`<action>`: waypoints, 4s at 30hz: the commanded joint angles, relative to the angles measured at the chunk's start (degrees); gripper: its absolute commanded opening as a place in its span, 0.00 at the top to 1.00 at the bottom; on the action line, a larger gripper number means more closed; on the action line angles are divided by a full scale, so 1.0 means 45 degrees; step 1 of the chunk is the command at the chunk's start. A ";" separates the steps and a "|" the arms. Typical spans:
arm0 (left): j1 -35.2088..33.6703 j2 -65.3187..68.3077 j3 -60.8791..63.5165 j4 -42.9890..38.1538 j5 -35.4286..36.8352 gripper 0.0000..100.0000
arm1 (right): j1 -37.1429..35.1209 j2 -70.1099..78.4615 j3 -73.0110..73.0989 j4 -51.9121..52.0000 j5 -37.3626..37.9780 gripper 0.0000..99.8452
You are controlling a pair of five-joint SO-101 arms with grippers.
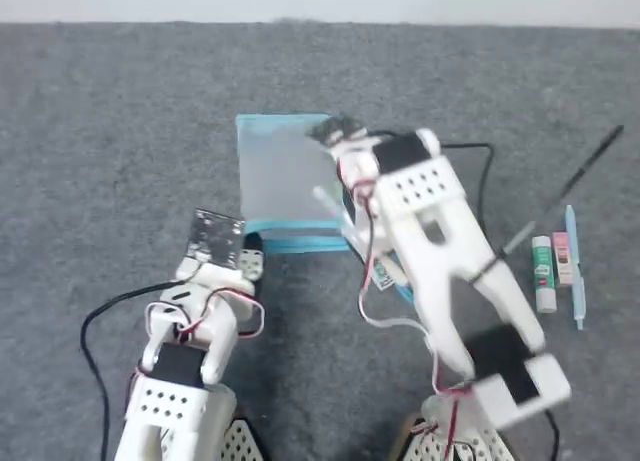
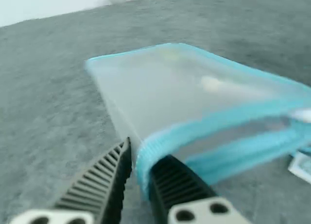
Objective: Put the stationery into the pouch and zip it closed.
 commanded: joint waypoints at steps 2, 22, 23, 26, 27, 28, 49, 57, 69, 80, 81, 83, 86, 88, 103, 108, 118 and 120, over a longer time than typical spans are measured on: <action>0.1485 -0.0117 0.0049 -0.0449 -0.0254 0.99 | 0.0303 0.1553 -0.3927 0.0947 -0.1231 0.99; 0.2208 -0.0195 0.0049 0.0098 -0.0762 0.99 | -0.1084 0.2315 -0.6349 0.1319 -0.0449 0.81; 0.2188 -0.0195 0.0049 0.0098 -0.0762 0.99 | -0.1397 0.2159 -0.6330 0.1319 -0.0215 0.79; 0.2188 -0.0195 0.0049 0.0098 -0.0762 0.99 | -0.2002 0.1807 -0.6330 0.1299 0.0215 0.79; 0.2188 -0.0195 0.0049 0.0098 -0.0762 0.99 | -0.2081 0.1748 -0.6330 0.1280 0.0234 0.79; 0.2188 -0.0195 0.0049 0.0098 -0.0762 0.99 | -0.2100 0.1729 -0.6330 0.1280 0.0215 0.79; -0.0410 -0.0195 -0.0010 -0.0488 -0.0684 0.99 | 0.0322 -0.3136 -0.1485 0.1182 0.2422 0.79; 0.1055 -0.0215 -0.0088 0.0547 -0.1700 0.99 | 0.6203 -0.3507 0.1465 -0.0576 0.4357 0.79; 0.0059 -0.0215 -0.1455 0.3282 -0.2657 0.99 | 1.0872 -0.3507 0.5900 -0.4249 0.6935 0.79; 0.0215 -0.0215 -0.1162 0.3712 -0.3106 0.99 | 1.3607 -0.3487 0.6349 -0.6554 0.8186 0.79; 0.0254 -0.0215 -0.1123 0.3673 -0.3145 0.99 | 1.3626 -0.3487 0.6369 -0.6535 0.8205 0.79; 0.0254 -0.0215 -0.1045 0.3477 -0.3106 0.99 | 1.3822 -0.3468 0.6466 -0.6613 0.8225 0.79; 0.0234 -0.0215 -0.0908 0.3419 -0.3106 0.99 | 1.4037 -0.3468 0.6545 -0.6632 0.8303 0.79; 0.0234 -0.0215 -0.0850 0.3419 -0.3106 0.99 | 1.4330 -0.3214 0.6466 -0.6789 0.8322 0.79; 0.0254 -0.0215 -0.0830 0.3067 -0.3106 0.99 | 1.4779 0.2081 0.4923 -0.8723 0.8869 0.80; 0.0254 -0.0215 -0.0830 0.3067 -0.3106 0.99 | 1.4799 0.2764 0.4669 -0.8645 0.8850 1.00; 0.0254 -0.0215 -0.0830 0.3048 -0.3106 0.99 | 1.4681 0.0166 0.2716 -0.4913 0.7560 0.99; 0.0254 -0.0215 -0.0772 0.2813 -0.3106 0.99 | 1.4330 -0.1123 0.2344 -0.3546 0.7560 0.99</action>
